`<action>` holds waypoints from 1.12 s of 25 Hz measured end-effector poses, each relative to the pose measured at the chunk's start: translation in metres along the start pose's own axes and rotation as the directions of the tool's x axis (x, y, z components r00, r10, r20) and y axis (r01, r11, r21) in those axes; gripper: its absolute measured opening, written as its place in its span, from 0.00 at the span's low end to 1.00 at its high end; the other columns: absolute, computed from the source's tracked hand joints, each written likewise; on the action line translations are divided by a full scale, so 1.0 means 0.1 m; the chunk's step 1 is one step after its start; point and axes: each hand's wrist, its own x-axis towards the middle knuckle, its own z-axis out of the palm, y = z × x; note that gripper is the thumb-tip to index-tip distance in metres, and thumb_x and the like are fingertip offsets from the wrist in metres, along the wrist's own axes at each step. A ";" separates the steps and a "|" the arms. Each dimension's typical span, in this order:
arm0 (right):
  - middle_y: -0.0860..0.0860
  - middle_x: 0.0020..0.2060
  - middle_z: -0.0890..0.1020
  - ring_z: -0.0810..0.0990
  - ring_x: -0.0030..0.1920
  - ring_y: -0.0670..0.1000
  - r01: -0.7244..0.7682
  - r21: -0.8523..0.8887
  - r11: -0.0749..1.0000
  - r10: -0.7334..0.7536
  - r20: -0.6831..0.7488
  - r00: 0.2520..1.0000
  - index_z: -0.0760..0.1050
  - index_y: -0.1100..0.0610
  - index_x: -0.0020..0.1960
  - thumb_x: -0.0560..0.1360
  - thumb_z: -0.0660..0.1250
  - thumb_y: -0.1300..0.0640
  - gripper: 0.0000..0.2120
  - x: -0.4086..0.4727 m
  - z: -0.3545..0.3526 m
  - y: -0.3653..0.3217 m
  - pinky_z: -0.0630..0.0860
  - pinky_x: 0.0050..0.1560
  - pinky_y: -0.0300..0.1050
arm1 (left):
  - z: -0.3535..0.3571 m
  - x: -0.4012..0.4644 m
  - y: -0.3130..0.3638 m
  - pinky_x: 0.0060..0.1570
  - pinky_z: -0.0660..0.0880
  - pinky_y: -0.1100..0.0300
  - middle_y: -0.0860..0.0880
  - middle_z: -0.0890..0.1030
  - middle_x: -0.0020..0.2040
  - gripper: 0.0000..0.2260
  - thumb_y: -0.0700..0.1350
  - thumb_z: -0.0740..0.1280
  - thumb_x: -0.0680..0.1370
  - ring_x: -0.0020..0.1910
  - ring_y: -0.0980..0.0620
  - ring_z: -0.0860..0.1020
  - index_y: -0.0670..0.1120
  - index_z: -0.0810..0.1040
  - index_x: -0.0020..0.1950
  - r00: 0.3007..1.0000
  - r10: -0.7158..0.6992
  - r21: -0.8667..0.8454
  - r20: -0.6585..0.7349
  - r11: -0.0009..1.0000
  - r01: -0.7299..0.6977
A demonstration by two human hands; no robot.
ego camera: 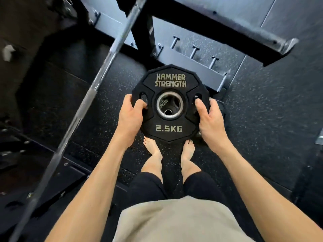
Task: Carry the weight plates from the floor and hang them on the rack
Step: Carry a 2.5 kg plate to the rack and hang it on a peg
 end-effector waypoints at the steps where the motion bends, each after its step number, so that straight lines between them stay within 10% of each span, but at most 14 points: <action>1: 0.48 0.50 0.82 0.80 0.53 0.47 0.013 0.040 0.999 -0.013 0.008 1.000 0.74 0.52 0.55 0.77 0.62 0.39 0.17 -0.16 -0.04 -0.16 0.76 0.58 0.51 | -0.09 -0.20 0.14 0.46 0.75 0.57 0.50 0.78 0.46 0.03 0.42 0.61 0.78 0.45 0.54 0.75 0.49 0.71 0.48 0.999 0.032 -0.036 0.000 0.999 -0.032; 7: 0.46 0.37 0.74 0.73 0.38 0.44 0.209 0.108 0.972 -0.212 0.025 0.977 0.69 0.49 0.43 0.81 0.56 0.42 0.14 -0.88 -0.13 -0.97 0.72 0.42 0.43 | -0.53 -1.12 0.63 0.42 0.71 0.60 0.54 0.75 0.37 0.01 0.44 0.61 0.74 0.38 0.57 0.73 0.49 0.71 0.45 0.965 0.241 -0.292 -0.103 0.920 -0.261; 15: 0.46 0.36 0.76 0.76 0.38 0.46 0.338 0.157 0.928 -0.373 0.414 0.830 0.72 0.51 0.45 0.81 0.58 0.43 0.13 -1.18 -0.12 -1.50 0.75 0.41 0.47 | -0.67 -2.13 0.66 0.44 0.72 0.62 0.58 0.76 0.35 0.10 0.51 0.59 0.83 0.38 0.59 0.74 0.48 0.72 0.45 0.804 0.242 -0.343 -0.543 0.810 -0.476; 23: 0.52 0.43 0.79 0.78 0.43 0.48 0.404 0.168 0.899 -0.330 0.867 0.374 0.74 0.55 0.49 0.81 0.59 0.46 0.13 -1.82 -0.26 -1.54 0.77 0.44 0.47 | -0.11 -3.50 0.12 0.49 0.74 0.58 0.58 0.78 0.39 0.12 0.58 0.60 0.81 0.41 0.58 0.76 0.53 0.76 0.44 0.395 -0.096 -0.319 -0.914 0.770 -0.553; 28: 0.50 0.42 0.79 0.77 0.42 0.44 0.460 0.154 0.875 -0.210 0.975 0.073 0.74 0.58 0.49 0.81 0.59 0.47 0.14 -2.70 -0.23 -1.21 0.75 0.43 0.41 | 0.17 -4.57 -0.40 0.61 0.75 0.40 0.46 0.81 0.49 0.12 0.64 0.61 0.76 0.53 0.41 0.79 0.60 0.79 0.43 0.130 -0.287 -0.309 -0.949 0.766 -0.564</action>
